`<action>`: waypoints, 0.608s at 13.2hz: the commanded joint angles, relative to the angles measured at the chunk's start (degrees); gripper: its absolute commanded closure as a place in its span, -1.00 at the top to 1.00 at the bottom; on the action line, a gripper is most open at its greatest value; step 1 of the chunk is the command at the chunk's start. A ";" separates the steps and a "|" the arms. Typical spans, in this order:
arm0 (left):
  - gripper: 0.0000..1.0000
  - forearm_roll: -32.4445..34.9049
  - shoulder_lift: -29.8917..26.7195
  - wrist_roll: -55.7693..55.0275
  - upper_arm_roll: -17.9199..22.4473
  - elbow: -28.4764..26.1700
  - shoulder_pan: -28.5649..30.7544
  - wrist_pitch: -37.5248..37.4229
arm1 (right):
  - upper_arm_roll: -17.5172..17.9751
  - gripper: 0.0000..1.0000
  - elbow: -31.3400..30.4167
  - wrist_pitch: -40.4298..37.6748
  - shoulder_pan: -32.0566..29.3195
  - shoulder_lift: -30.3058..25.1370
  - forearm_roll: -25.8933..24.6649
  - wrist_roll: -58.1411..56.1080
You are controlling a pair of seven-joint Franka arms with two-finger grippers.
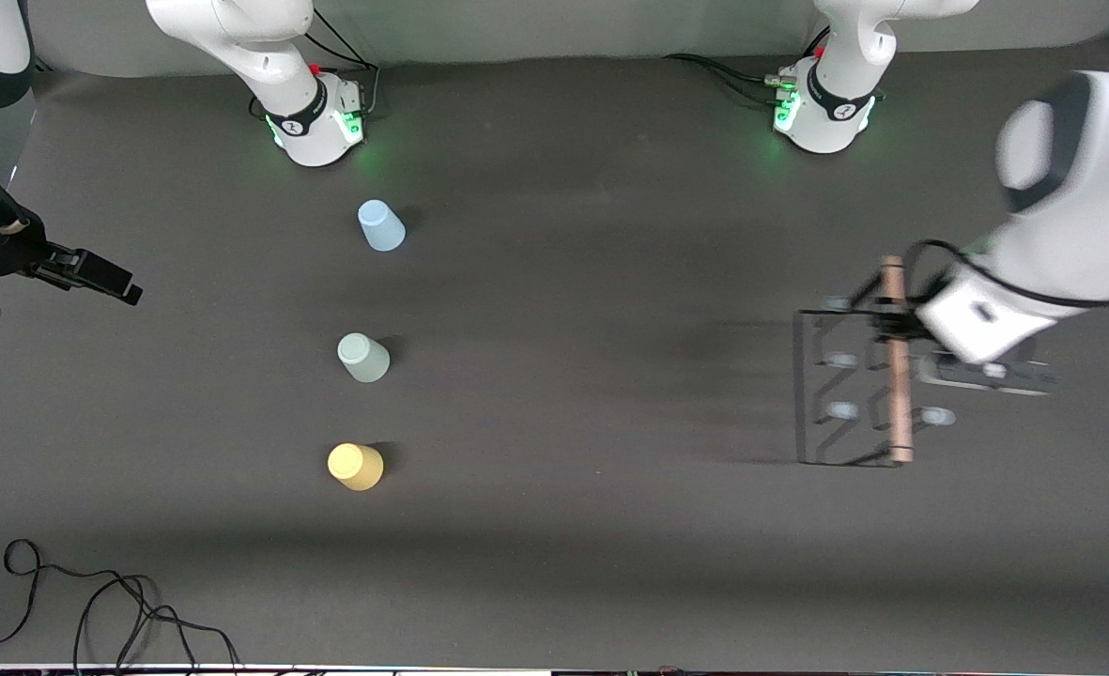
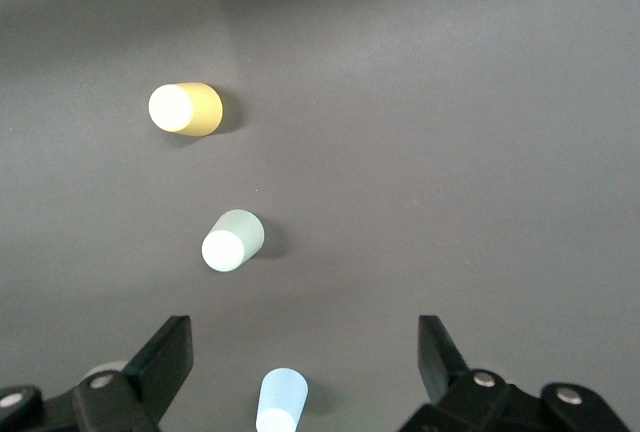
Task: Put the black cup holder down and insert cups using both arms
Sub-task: 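Carry the holder toward the cups and lower it with the left gripper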
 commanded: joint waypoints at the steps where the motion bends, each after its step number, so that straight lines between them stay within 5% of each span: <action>1: -1.00 1.62 2.97 -17.47 -1.78 6.04 -10.11 -0.64 | -0.27 1.00 1.13 -0.92 0.27 0.29 0.47 1.06; 5: -1.00 3.65 12.98 -41.48 -1.78 17.27 -27.26 -0.64 | -0.01 1.00 1.13 -0.83 0.44 0.38 0.38 1.42; 8: -1.00 3.48 20.29 -47.41 -1.87 24.77 -35.45 3.37 | -0.01 1.00 1.13 -0.83 0.35 0.38 0.38 1.42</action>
